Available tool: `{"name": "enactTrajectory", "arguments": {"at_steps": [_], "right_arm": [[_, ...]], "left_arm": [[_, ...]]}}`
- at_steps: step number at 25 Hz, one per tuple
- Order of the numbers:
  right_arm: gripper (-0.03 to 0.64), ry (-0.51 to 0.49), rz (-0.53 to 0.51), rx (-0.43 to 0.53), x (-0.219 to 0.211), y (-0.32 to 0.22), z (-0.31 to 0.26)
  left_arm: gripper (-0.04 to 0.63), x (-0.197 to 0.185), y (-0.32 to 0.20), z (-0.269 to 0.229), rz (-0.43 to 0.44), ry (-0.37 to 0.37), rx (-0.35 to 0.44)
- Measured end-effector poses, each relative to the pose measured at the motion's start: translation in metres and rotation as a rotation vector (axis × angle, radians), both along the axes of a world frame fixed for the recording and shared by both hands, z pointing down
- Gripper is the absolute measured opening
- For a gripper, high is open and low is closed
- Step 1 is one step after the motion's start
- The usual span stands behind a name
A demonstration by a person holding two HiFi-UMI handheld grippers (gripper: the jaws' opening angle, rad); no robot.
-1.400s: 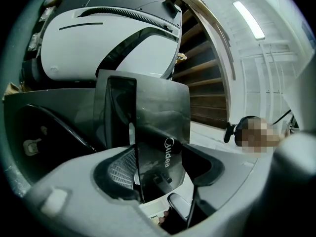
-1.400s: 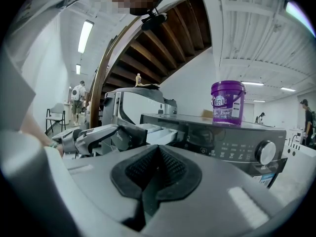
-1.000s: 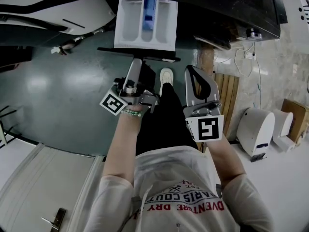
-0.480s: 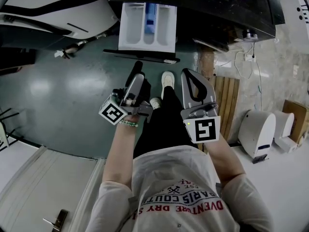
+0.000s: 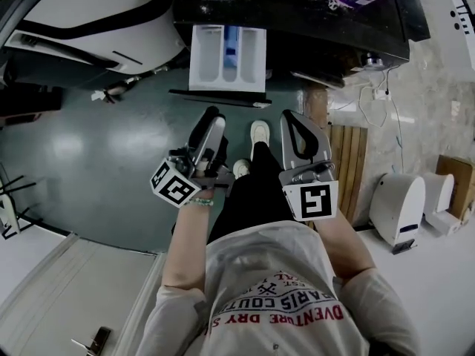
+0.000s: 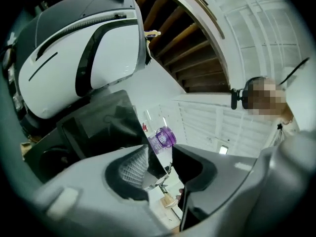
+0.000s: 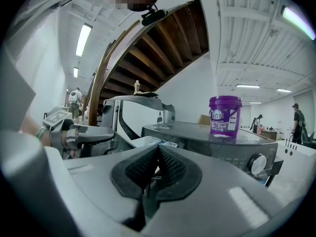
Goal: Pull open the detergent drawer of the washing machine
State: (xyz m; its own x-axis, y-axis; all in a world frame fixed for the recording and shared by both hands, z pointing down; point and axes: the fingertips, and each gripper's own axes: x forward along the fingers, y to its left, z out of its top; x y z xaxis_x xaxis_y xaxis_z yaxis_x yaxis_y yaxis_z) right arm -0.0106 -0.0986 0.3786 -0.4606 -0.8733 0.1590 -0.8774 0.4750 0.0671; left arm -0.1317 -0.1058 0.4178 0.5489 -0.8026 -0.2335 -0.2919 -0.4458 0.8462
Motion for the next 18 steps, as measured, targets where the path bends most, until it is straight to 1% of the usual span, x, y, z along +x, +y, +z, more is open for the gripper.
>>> {"name": "enactTrajectory", "arguments": {"at_steps": [3, 4, 5, 8, 13, 15, 18], "right_arm": [[0.002, 0.007, -0.012, 0.009, 0.001, 0.001, -0.011], [0.002, 0.008, -0.016, 0.014, 0.001, 0.0, -0.015], [0.002, 0.007, -0.02, 0.021, 0.0, 0.0, -0.021], [0.002, 0.005, -0.031, 0.046, -0.001, 0.0, -0.038], [0.001, 0.011, -0.049, 0.074, 0.0, 0.001, -0.067], [0.002, 0.013, -0.055, 0.09, 0.001, 0.004, -0.08], [0.001, 0.016, -0.062, 0.1, 0.003, 0.007, -0.096]], "left_arm": [[0.037, 0.006, 0.0, -0.021, 0.013, -0.072, 0.033], [0.002, 0.007, 0.0, -0.029, 0.018, -0.085, 0.047], [-0.009, 0.007, 0.0, -0.037, 0.021, -0.091, 0.06], [-0.009, 0.006, -0.001, -0.06, 0.023, -0.112, 0.098], [-0.009, 0.011, 0.002, -0.097, 0.052, -0.231, 0.163], [-0.009, 0.014, 0.004, -0.113, 0.064, -0.296, 0.19], [-0.009, 0.018, 0.006, -0.135, 0.057, -0.45, 0.248]]}}
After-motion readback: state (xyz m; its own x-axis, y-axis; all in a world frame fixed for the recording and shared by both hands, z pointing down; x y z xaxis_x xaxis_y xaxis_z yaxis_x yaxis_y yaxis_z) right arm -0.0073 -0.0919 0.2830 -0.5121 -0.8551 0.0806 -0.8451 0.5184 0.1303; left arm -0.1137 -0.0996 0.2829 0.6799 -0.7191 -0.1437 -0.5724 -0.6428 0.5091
